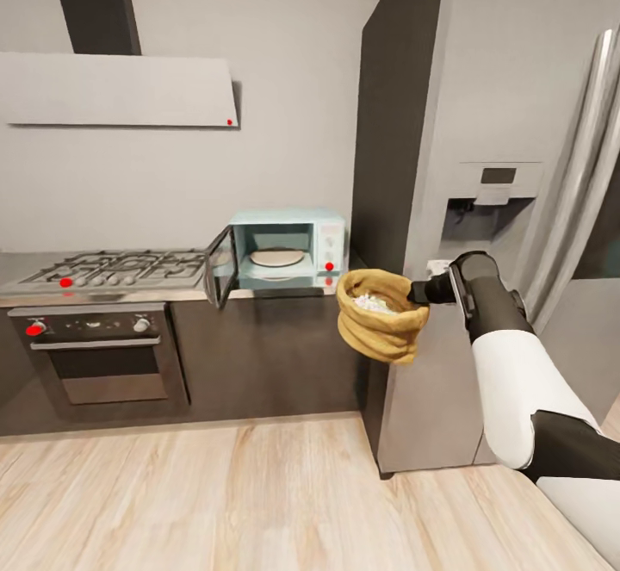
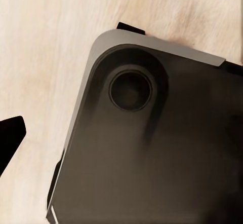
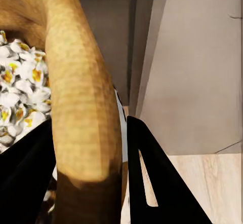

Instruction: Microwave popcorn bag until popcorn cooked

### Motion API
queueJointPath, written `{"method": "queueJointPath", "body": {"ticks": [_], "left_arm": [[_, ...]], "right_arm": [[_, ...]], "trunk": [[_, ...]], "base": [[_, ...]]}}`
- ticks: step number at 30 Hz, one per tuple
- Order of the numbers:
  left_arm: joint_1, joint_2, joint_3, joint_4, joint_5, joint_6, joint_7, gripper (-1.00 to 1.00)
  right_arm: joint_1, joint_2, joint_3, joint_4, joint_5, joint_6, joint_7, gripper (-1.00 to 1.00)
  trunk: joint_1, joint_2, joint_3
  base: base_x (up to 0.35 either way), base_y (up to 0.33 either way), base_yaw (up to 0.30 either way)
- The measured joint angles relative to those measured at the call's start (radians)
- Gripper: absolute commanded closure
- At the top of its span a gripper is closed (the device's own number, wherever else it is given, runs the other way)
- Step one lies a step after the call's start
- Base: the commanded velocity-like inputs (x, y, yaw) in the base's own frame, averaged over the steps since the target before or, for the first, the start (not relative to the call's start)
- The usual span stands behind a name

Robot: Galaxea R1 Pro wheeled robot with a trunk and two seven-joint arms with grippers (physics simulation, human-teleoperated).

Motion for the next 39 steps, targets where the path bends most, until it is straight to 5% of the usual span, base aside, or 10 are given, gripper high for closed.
{"method": "queueJointPath", "body": {"ticks": [4,14,23,39], "left_arm": [[0.000,0.000,0.000,0.000,-0.001,-0.001,0.000,-1.00],[0.000,0.001,0.001,0.000,-0.001,-0.005,-0.001,-1.00],[0.000,0.001,0.001,-0.001,0.000,-0.005,-0.001,-1.00],[-0.001,0.006,-0.001,-0.001,0.000,0.000,-0.009,-1.00]], "right_arm": [[0.000,0.008,0.001,-0.005,-0.002,0.000,-0.002,1.00],[0.000,0.107,0.005,0.004,0.015,0.000,-0.008,1.00],[0.000,0.109,0.005,0.006,0.018,0.000,-0.010,1.00],[-0.006,0.111,0.002,0.034,0.017,0.000,-0.050,1.00]], "trunk": [[0.000,0.000,0.000],[0.000,0.000,0.000],[0.000,0.000,0.000],[0.000,0.000,0.000]], "base": [[0.017,-0.008,0.034],[0.001,0.000,0.245],[0.000,0.000,0.245],[0.137,0.022,0.009]]}}
